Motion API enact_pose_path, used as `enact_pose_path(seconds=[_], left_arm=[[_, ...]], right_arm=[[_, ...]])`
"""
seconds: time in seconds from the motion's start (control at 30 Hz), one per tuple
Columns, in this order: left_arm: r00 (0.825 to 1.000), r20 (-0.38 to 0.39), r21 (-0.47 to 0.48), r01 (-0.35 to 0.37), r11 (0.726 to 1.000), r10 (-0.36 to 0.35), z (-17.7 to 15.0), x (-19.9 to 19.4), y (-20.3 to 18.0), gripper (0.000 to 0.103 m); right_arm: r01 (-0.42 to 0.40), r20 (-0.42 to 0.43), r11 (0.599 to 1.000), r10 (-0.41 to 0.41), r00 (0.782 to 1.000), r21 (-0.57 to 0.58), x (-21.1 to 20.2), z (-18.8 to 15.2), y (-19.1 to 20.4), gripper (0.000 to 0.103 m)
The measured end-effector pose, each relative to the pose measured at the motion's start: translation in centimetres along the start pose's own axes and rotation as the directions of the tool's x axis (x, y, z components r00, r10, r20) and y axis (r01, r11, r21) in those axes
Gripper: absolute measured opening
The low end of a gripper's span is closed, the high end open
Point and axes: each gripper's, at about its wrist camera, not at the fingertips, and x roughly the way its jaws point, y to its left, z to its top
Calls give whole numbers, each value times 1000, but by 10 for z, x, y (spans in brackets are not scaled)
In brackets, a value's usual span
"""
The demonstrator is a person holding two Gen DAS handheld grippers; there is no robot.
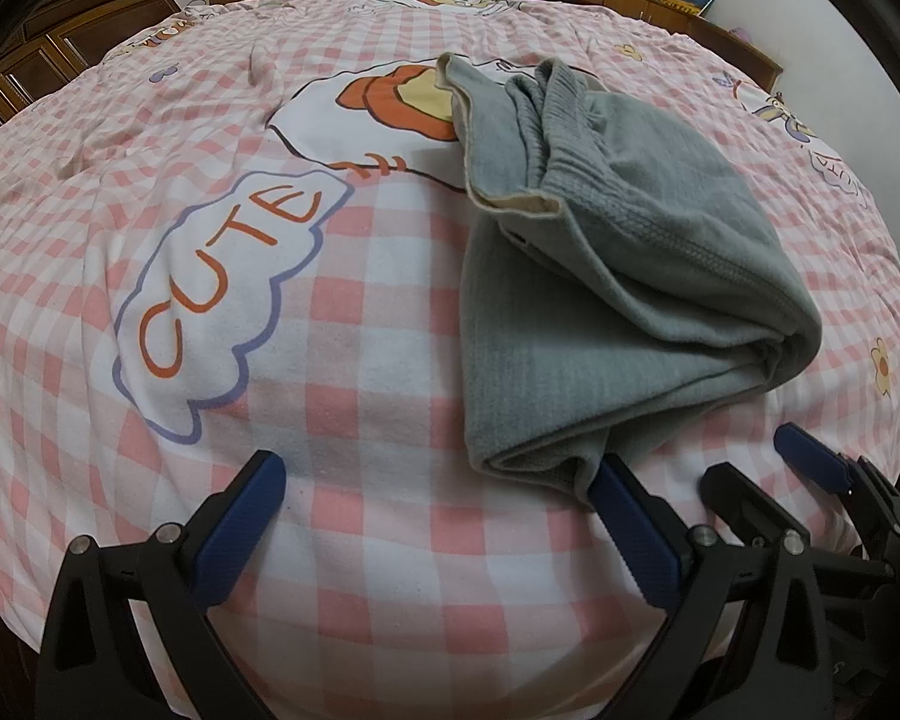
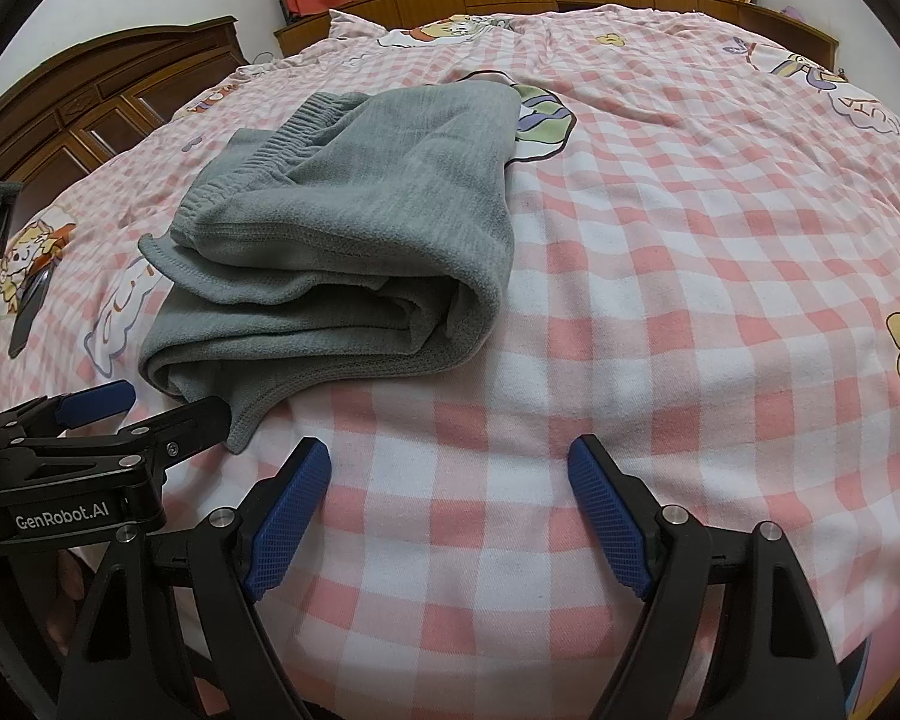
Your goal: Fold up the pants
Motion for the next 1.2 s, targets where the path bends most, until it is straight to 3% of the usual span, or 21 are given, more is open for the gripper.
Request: enact_pose_path(seconds=[1.2], left_arm=[[1000,-28,5,-14,1000,14,2,3,-1,103]], right_arm=[[0,-24,1000,-1,1000,-13,-2,0,2,84]])
